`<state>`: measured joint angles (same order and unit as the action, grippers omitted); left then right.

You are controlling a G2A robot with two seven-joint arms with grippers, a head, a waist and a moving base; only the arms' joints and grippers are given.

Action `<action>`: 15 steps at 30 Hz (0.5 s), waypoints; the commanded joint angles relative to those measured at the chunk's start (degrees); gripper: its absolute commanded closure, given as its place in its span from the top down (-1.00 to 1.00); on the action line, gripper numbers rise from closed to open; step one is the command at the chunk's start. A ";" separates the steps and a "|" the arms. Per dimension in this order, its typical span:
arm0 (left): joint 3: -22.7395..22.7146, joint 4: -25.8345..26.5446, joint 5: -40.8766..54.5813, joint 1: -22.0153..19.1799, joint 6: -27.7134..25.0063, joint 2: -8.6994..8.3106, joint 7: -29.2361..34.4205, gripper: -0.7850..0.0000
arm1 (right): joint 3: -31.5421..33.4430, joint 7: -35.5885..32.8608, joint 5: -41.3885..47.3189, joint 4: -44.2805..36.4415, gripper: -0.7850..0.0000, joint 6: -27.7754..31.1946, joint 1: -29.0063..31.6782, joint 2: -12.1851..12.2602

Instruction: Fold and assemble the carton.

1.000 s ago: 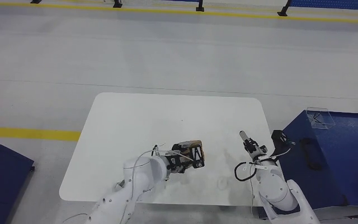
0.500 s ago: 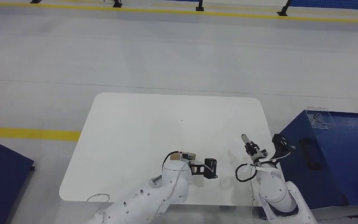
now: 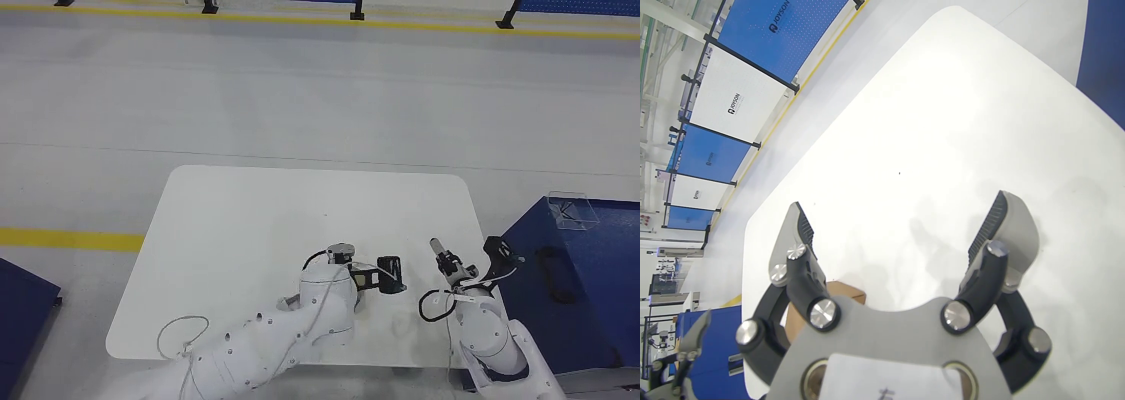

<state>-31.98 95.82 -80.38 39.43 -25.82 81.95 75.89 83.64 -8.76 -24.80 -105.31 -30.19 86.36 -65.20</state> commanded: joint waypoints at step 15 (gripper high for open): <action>-21.71 7.23 -5.10 21.38 -1.52 -7.00 -32.73 -1.00 | -1.83 -1.29 -2.11 0.48 1.00 -0.64 -1.33 -0.41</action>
<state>-53.77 103.39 -85.08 60.73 -27.47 74.97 42.93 81.82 -10.05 -26.90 -104.83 -30.83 85.02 -65.61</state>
